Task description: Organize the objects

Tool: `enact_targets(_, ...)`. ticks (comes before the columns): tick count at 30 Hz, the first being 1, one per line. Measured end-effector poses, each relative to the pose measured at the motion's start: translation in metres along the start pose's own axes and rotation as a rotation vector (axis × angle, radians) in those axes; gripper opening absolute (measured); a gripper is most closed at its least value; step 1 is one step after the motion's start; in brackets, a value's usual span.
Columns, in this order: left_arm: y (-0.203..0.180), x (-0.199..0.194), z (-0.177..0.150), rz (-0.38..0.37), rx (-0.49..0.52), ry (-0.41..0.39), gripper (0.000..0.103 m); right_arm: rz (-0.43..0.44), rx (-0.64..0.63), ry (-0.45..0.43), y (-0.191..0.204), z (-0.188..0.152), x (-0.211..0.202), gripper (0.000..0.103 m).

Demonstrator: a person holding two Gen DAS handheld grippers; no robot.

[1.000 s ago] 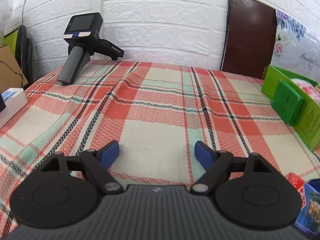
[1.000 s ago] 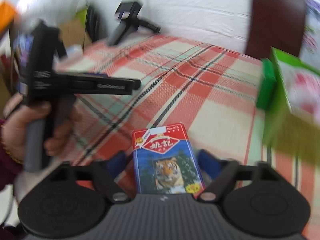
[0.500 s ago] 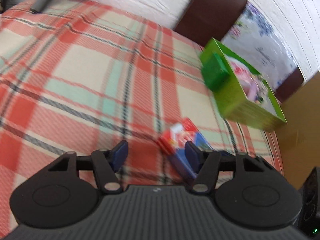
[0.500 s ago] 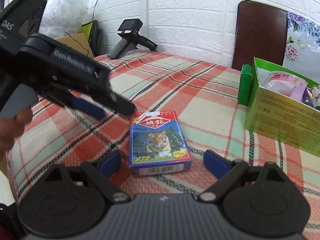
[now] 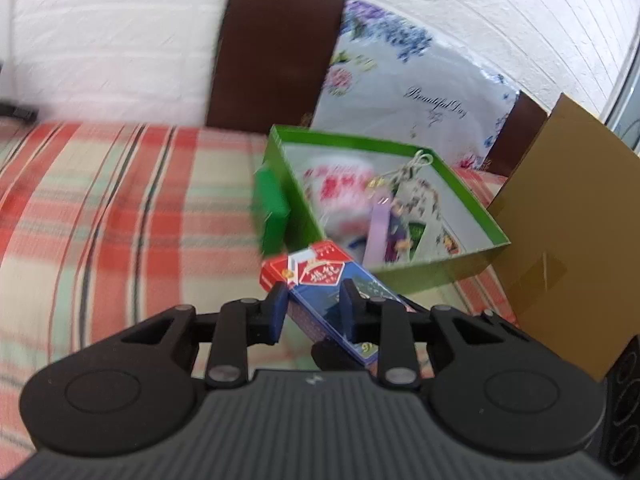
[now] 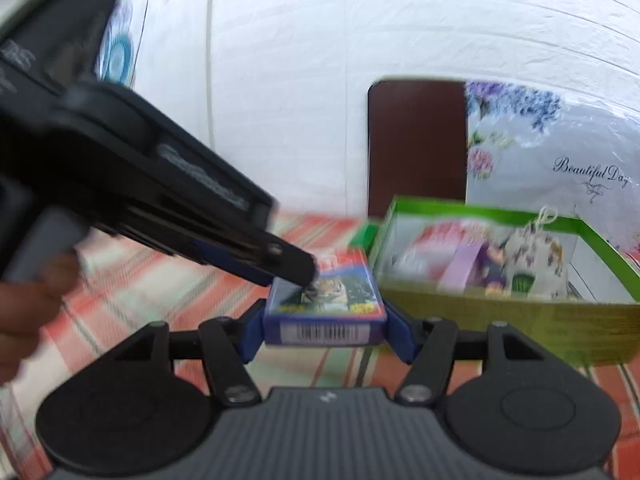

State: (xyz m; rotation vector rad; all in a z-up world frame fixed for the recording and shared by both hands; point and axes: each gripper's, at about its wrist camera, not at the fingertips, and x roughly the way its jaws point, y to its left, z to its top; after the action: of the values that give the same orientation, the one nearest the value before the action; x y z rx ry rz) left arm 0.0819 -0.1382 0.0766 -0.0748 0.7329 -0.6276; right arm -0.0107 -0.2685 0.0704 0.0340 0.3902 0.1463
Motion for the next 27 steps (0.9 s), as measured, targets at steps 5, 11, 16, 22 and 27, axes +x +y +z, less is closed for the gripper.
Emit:
enact_targets(5,-0.036,0.026,0.033,-0.053,0.043,-0.018,0.03,-0.079,0.084,-0.062,-0.046,0.022,-0.004,0.06)
enact_targets(11,-0.078,0.054,0.056,-0.141,0.131,-0.067,0.029,-0.195,0.044,-0.126,-0.086,0.034,0.008,0.06)
enact_targets(16,-0.096,0.087,0.065,-0.14,0.172,-0.049,0.03,-0.302,-0.021,-0.139,-0.103,0.029,0.033,0.06)
enact_targets(22,-0.076,0.125,0.066,-0.008,0.104,-0.002,0.031,-0.439,-0.035,-0.023,-0.128,0.032,0.081,0.062)
enact_targets(27,-0.054,0.128,0.065,0.042,0.053,0.031,0.031,-0.394,0.049,-0.026,-0.14,0.039,0.074,0.076)
